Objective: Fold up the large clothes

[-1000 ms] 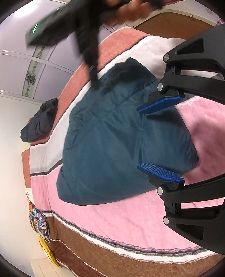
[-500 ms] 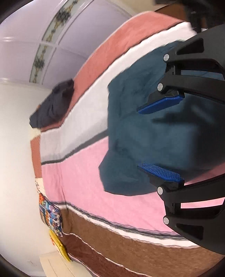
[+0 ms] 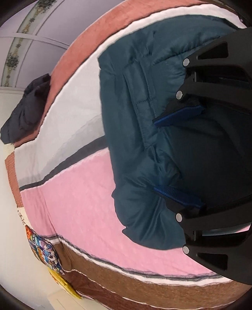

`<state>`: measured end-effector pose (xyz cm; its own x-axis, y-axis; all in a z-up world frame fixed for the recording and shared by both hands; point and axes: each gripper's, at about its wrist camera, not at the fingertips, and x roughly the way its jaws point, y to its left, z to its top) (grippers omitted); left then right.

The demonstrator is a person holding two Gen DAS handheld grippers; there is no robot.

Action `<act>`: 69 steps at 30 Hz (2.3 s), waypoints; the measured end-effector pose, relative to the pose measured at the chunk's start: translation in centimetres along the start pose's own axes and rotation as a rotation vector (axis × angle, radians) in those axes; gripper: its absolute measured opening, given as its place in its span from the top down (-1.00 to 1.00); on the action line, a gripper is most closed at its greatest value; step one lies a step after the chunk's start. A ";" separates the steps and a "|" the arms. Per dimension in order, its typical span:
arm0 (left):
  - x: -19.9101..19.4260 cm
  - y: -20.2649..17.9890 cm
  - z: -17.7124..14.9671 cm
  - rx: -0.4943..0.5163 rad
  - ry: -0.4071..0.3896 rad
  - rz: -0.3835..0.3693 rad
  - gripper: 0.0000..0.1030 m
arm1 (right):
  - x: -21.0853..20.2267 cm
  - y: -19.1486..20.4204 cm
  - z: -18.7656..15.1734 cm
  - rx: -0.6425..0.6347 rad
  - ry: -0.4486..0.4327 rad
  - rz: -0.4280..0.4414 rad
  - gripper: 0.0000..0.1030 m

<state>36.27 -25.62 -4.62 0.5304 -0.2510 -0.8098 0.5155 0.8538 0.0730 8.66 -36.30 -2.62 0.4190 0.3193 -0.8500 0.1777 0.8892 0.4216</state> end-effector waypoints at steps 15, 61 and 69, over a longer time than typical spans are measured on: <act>-4.9 0.7 -0.5 -0.044 -0.096 -0.045 -0.23 | -0.2 0.7 -0.2 0.015 -0.006 -0.044 1.00; -22.1 -0.3 -20.2 -0.123 -0.041 -0.024 -0.23 | -5.0 11.7 -10.8 -0.014 -0.193 -0.323 0.55; -22.7 -0.3 -23.1 -0.141 -0.002 -0.021 -0.05 | -4.7 12.5 -15.3 -0.011 -0.193 -0.369 0.55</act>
<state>8.53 -9.66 0.29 0.5221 -0.2705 -0.8089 0.4271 0.9038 -0.0266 -4.76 -21.67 1.83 0.4884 -0.0875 -0.8682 0.3377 0.9364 0.0956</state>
